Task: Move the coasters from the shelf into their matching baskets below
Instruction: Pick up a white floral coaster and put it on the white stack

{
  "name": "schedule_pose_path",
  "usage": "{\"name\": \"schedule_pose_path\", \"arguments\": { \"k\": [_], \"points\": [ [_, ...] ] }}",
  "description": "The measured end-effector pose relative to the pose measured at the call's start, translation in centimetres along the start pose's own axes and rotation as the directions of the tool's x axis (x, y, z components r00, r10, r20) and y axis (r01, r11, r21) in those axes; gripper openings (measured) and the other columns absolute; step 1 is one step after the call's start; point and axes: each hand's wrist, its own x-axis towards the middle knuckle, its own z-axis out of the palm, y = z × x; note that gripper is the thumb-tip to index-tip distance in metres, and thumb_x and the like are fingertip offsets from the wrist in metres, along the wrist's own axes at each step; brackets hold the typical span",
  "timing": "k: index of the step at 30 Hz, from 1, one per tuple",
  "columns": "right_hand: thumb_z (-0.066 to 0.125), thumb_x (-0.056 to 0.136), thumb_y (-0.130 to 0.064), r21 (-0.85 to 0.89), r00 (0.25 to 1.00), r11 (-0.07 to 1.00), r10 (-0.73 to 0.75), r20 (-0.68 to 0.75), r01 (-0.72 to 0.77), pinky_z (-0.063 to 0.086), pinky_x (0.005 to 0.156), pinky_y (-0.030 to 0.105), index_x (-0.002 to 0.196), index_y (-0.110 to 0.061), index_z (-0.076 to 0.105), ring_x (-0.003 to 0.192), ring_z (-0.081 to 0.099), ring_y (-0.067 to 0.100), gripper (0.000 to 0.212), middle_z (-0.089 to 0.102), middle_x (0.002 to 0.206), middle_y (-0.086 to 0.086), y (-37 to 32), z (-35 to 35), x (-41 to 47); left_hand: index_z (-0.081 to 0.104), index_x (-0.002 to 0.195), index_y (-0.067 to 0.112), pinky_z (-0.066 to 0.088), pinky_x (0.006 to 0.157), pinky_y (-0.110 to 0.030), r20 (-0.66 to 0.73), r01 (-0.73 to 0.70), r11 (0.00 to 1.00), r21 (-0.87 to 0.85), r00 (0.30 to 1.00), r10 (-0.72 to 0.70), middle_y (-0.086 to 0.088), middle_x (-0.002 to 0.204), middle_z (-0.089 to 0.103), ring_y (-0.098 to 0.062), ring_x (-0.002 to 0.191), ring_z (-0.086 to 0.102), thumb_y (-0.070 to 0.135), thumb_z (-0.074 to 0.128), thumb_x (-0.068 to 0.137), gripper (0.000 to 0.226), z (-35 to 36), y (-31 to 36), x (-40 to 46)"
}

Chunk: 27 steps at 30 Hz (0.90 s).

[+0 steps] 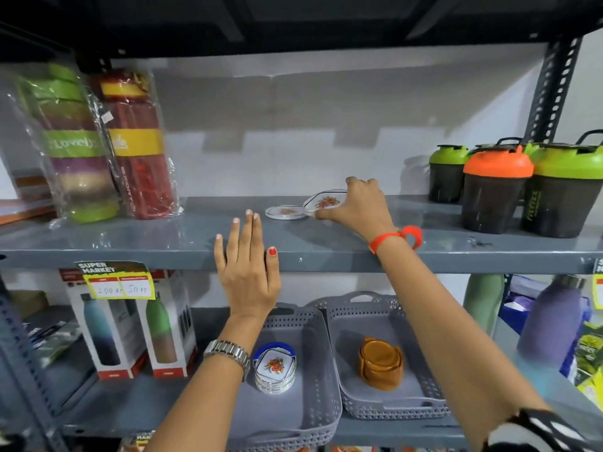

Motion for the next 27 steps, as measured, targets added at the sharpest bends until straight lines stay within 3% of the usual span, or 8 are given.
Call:
{"name": "schedule_pose_path", "arguments": {
  "k": [4, 8, 10, 12, 15, 18, 23, 27],
  "points": [
    [0.077, 0.063, -0.050, 0.141, 0.951, 0.959, -0.210, -0.229, 0.246, 0.036, 0.105, 0.037, 0.132, -0.002, 0.047, 0.119, 0.044, 0.030, 0.089, 0.056, 0.128, 0.013, -0.6, -0.3, -2.3, 0.039, 0.141, 0.004, 0.013, 0.117, -0.042, 0.008, -0.001, 1.000, 0.005, 1.000, 0.001, -0.009, 0.146, 0.041, -0.025, 0.136, 0.036, 0.033, 0.021, 0.103, 0.052, -0.1, 0.0, 0.2],
    [0.068, 0.069, -0.051, 0.234, 0.809, 0.867, -0.270, -0.523, 0.440, 0.029, 0.106, 0.021, 0.130, 0.000, 0.048, 0.116, 0.040, 0.024, 0.082, 0.051, 0.131, 0.015, -2.0, -1.9, -5.7, 0.024, 0.149, 0.010, 0.007, 0.118, -0.045, 0.000, 0.006, 1.000, 0.001, 1.000, -0.006, -0.007, 0.154, 0.025, -0.027, 0.140, 0.028, 0.036, 0.019, 0.103, 0.053, -0.3, 0.1, 0.1],
    [0.070, 0.070, -0.049, 0.260, 0.768, 0.837, -0.260, -0.585, 0.481, 0.024, 0.108, 0.015, 0.131, 0.000, 0.048, 0.118, 0.043, 0.027, 0.081, 0.051, 0.131, 0.016, -2.7, -3.3, -7.1, 0.011, 0.152, 0.015, -0.001, 0.118, -0.047, -0.014, -0.007, 1.000, 0.030, 1.000, 0.007, -0.003, 0.159, 0.009, -0.027, 0.144, 0.020, 0.039, 0.019, 0.102, 0.056, -0.4, 0.1, 0.1],
    [0.073, 0.070, -0.047, 0.257, 0.738, 0.821, -0.264, -0.621, 0.510, 0.027, 0.108, 0.019, 0.130, 0.001, 0.049, 0.119, 0.046, 0.029, 0.080, 0.051, 0.131, 0.016, -3.3, -4.6, -8.1, 0.009, 0.152, 0.015, -0.004, 0.117, -0.049, -0.021, -0.024, 0.996, 0.088, 0.999, 0.026, -0.001, 0.160, 0.004, -0.026, 0.145, 0.015, 0.041, 0.023, 0.101, 0.059, -0.6, -0.2, 0.4],
    [0.079, 0.068, -0.044, 0.229, 0.706, 0.810, -0.287, -0.648, 0.539, 0.026, 0.109, 0.018, 0.129, 0.002, 0.050, 0.119, 0.046, 0.026, 0.082, 0.052, 0.130, 0.016, -3.5, -5.8, -9.0, 0.014, 0.152, 0.013, -0.004, 0.116, -0.051, -0.004, -0.045, 0.987, 0.152, 0.999, 0.046, -0.008, 0.156, 0.019, -0.025, 0.145, 0.015, 0.044, 0.027, 0.098, 0.064, -0.9, -1.0, 1.0],
    [0.079, 0.068, -0.044, 0.245, 0.713, 0.797, -0.298, -0.635, 0.551, 0.025, 0.108, 0.015, 0.127, 0.001, 0.052, 0.118, 0.046, 0.023, 0.080, 0.053, 0.129, 0.015, -3.6, -6.1, -9.6, 0.010, 0.152, 0.015, -0.005, 0.116, -0.050, 0.020, -0.092, 0.981, 0.170, 0.996, 0.090, -0.008, 0.155, 0.022, -0.023, 0.145, 0.013, 0.044, 0.020, 0.099, 0.062, -1.1, -1.9, 1.3],
    [0.077, 0.065, -0.049, 0.401, 0.836, 0.768, -0.306, -0.455, 0.500, 0.035, 0.103, 0.014, 0.125, -0.008, 0.055, 0.115, 0.048, 0.012, 0.076, 0.056, 0.127, 0.002, -2.6, -4.1, -11.5, 0.023, 0.148, 0.010, -0.001, 0.117, -0.046, 0.006, -0.068, 0.987, 0.145, 0.998, 0.068, -0.009, 0.153, 0.028, -0.022, 0.145, 0.014, 0.041, 0.027, 0.097, 0.060, -1.1, -2.9, 0.7],
    [0.077, 0.064, -0.051, 0.520, 0.866, 0.699, -0.327, -0.379, 0.491, 0.040, 0.099, 0.016, 0.126, -0.013, 0.052, 0.112, 0.053, 0.013, 0.077, 0.057, 0.126, 0.001, -0.2, -0.8, -15.6, 0.030, 0.146, 0.009, 0.006, 0.117, -0.043, -0.010, -0.085, 0.985, 0.148, 0.996, 0.087, -0.007, 0.151, 0.032, -0.028, 0.140, 0.024, 0.038, 0.033, 0.097, 0.056, -0.7, -3.3, 0.7]
  ]
}}
